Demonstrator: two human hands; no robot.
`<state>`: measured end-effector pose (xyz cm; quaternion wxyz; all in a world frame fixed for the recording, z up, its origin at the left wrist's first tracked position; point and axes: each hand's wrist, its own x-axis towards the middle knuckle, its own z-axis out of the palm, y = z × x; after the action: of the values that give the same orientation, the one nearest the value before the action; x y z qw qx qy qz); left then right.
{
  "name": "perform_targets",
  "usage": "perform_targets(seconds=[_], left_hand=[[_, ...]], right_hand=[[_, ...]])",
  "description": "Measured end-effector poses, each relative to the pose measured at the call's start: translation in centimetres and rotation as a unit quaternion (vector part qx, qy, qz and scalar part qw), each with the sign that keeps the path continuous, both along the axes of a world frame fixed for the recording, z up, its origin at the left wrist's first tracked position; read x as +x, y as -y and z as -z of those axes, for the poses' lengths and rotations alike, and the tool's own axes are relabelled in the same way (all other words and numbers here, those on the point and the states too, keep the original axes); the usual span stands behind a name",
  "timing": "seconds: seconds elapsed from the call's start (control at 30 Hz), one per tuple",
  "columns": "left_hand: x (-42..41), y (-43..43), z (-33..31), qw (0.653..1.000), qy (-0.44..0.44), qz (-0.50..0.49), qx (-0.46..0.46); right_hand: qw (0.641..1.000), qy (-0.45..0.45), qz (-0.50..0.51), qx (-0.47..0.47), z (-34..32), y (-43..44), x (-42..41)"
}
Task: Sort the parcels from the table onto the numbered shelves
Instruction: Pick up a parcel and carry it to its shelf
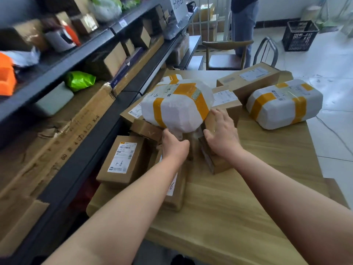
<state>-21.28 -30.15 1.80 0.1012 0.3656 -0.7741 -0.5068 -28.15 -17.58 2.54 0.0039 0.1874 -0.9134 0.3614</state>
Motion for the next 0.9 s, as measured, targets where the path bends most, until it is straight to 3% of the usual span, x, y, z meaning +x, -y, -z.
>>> perform_targets(seconds=[0.17,0.4,0.63,0.9], left_hand=[[-0.6,5.2,-0.8,0.997,-0.044,-0.047,-0.045],[-3.7,11.4,-1.8,0.988,-0.07,-0.042,-0.131],[-8.8,15.6,-1.6,0.994,-0.007,-0.019,-0.107],[-10.9,18.0,0.1,1.0,0.009,-0.001,-0.008]], right_hand=[[1.0,0.008,-0.019,-0.017,-0.9,3.9,-0.4],[0.997,0.028,0.041,-0.053,-1.0,6.9,-0.8],[0.989,0.063,0.099,-0.096,-1.0,8.6,-4.2],[0.974,0.078,0.133,-0.166,-1.3,10.7,-6.9]])
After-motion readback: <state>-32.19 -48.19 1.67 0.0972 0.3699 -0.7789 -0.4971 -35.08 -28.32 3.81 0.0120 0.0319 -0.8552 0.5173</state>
